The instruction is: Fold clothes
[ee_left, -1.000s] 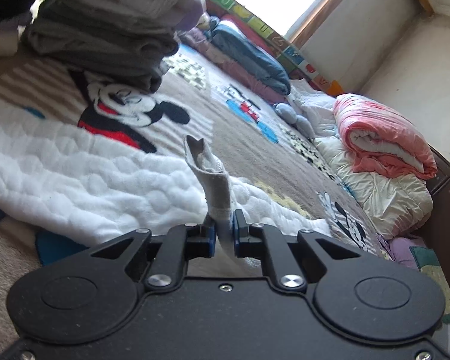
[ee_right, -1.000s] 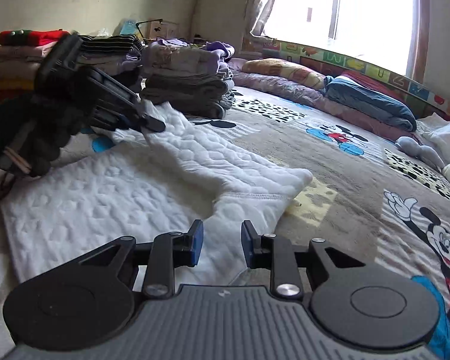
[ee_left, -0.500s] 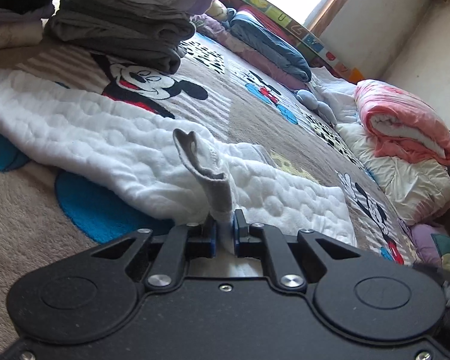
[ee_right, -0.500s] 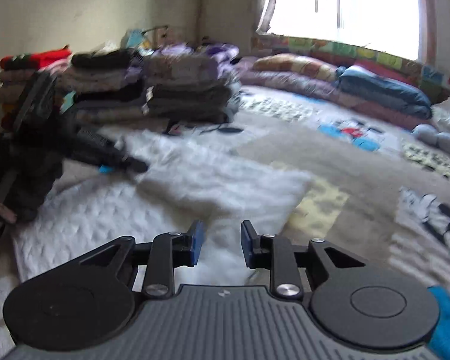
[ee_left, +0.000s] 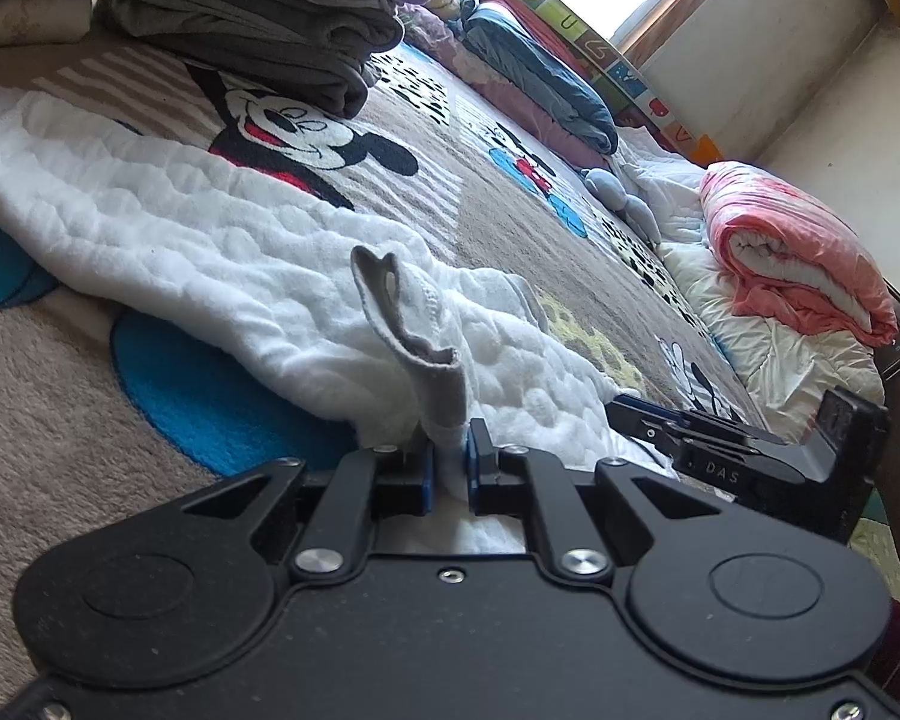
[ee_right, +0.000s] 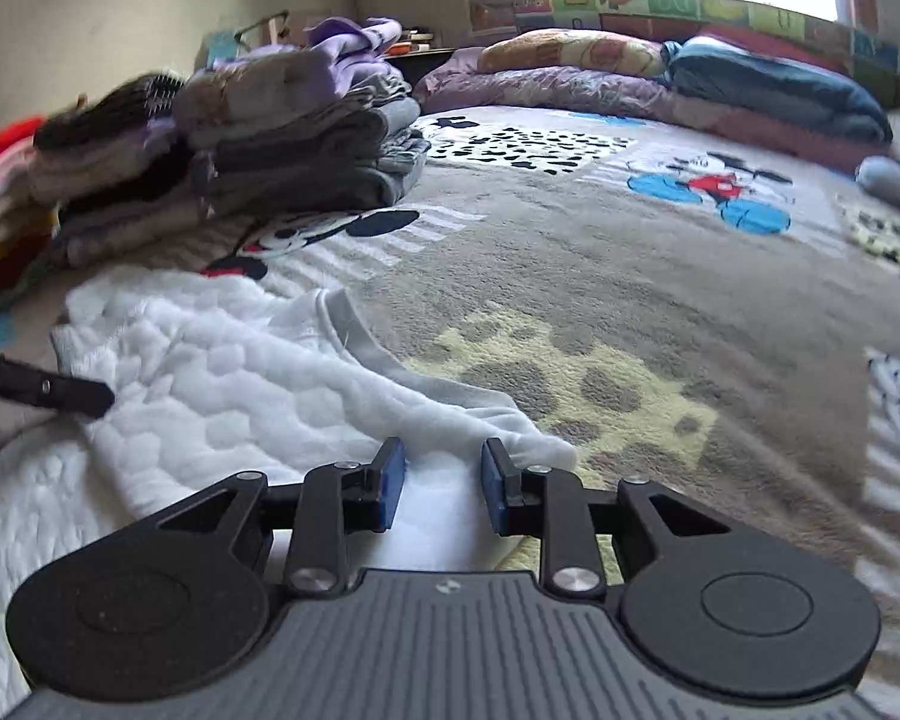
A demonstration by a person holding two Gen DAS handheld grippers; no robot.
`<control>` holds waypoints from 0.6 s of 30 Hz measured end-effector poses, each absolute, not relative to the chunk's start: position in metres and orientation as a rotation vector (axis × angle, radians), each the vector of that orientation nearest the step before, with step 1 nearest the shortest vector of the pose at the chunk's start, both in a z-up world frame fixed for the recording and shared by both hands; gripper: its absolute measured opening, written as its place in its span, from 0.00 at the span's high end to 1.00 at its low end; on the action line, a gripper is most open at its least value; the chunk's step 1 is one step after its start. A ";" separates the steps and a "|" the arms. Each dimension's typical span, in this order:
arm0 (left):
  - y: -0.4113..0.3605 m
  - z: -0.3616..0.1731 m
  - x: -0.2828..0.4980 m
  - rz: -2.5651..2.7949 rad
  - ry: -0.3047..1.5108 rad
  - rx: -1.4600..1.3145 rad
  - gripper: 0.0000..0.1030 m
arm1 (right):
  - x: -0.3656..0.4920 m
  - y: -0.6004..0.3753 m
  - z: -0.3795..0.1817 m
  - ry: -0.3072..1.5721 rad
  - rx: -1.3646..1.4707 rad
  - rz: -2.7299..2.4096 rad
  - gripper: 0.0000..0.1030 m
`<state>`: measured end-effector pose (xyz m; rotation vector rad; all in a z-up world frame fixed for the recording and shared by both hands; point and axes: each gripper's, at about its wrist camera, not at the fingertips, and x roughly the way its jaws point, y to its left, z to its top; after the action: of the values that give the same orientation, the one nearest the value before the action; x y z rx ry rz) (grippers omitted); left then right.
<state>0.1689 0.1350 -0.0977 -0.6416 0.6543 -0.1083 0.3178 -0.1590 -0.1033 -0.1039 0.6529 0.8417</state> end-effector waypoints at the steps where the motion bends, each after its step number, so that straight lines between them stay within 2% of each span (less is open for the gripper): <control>1: 0.136 -0.097 0.170 -0.112 0.657 -0.644 0.93 | 0.320 -0.162 -0.105 0.655 -0.080 0.846 0.73; 7: 0.136 -0.098 0.171 -0.124 0.679 -0.648 0.94 | 0.327 -0.168 -0.109 0.675 -0.012 0.852 0.75; 10: 0.138 -0.100 0.172 -0.126 0.688 -0.661 0.93 | 0.328 -0.167 -0.094 0.700 -0.025 0.797 0.80; 12: 0.141 -0.100 0.172 -0.127 0.694 -0.681 0.93 | 0.317 -0.170 -0.081 0.662 -0.038 0.746 0.79; 18: 0.153 -0.089 0.166 -0.120 0.662 -0.742 0.76 | 0.273 -0.178 -0.067 0.649 -0.093 0.789 0.76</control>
<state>0.1663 0.1529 -0.0887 -0.7415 0.6618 -0.1196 0.2729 -0.1780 -0.0670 -0.0930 0.6489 0.7889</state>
